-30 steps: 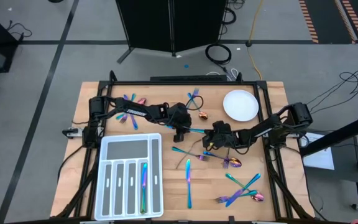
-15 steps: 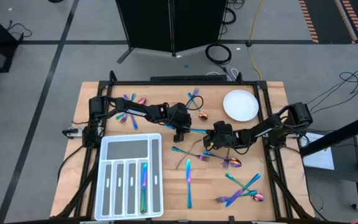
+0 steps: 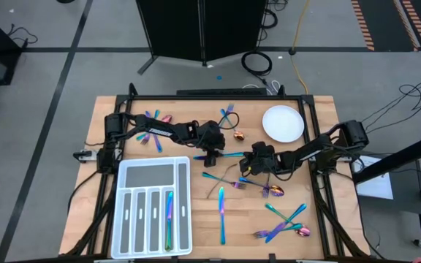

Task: Sort silverware
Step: Put the top right iridescent knife into the cutlery tray

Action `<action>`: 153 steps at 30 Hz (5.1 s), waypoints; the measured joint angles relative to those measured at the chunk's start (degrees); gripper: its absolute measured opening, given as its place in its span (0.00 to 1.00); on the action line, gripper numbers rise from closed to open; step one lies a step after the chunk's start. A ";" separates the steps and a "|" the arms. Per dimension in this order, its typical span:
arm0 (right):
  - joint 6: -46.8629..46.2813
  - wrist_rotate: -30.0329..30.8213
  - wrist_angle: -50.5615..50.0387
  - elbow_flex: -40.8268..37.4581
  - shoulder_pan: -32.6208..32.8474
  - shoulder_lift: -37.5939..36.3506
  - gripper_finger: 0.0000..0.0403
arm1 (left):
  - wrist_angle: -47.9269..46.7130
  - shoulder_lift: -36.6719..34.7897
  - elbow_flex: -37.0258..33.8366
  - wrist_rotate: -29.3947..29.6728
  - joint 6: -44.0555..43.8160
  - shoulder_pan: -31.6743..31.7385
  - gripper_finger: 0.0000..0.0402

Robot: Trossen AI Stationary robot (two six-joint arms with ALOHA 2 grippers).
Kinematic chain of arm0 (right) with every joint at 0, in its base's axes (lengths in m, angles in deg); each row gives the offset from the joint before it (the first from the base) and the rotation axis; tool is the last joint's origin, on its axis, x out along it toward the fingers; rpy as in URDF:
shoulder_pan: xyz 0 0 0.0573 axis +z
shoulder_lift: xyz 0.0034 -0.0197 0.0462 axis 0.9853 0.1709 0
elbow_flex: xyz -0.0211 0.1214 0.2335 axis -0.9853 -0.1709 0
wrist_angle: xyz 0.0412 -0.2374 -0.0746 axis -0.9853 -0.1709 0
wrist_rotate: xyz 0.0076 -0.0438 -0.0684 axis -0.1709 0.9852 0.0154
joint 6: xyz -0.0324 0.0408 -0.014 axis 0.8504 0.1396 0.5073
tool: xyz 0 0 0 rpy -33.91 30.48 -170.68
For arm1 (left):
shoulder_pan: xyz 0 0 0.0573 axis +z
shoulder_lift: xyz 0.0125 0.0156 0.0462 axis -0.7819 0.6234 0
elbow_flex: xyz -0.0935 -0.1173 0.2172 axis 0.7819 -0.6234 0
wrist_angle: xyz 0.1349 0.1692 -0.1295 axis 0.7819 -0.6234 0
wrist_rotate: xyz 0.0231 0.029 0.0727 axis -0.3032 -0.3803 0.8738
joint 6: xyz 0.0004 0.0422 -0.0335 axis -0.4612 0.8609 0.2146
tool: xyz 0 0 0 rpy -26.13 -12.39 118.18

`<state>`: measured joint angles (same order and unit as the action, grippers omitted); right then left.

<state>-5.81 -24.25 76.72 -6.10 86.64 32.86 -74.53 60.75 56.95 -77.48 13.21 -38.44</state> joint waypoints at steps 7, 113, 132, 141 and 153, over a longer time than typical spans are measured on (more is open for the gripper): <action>0.19 -0.04 -0.17 -0.05 0.02 -0.24 0.00 | -0.27 0.00 0.00 0.00 0.03 0.00 0.32; -1.62 0.02 5.54 1.11 1.45 5.51 0.00 | -0.35 0.00 0.04 0.02 -1.23 -0.54 0.32; -6.20 -0.47 4.25 1.10 1.51 5.51 0.00 | -2.33 -4.52 -0.42 11.11 -7.27 -6.84 0.32; -6.65 -0.84 3.99 1.12 1.73 5.46 0.00 | -2.30 -3.88 -0.66 15.79 -14.56 -9.12 0.32; -6.54 -0.84 4.01 1.12 1.73 5.46 0.00 | -2.45 -3.19 -0.70 18.89 -17.69 -11.72 0.32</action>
<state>-12.35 -25.09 80.73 -4.98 88.37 38.32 -76.99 57.56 56.25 -58.59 -4.49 -50.16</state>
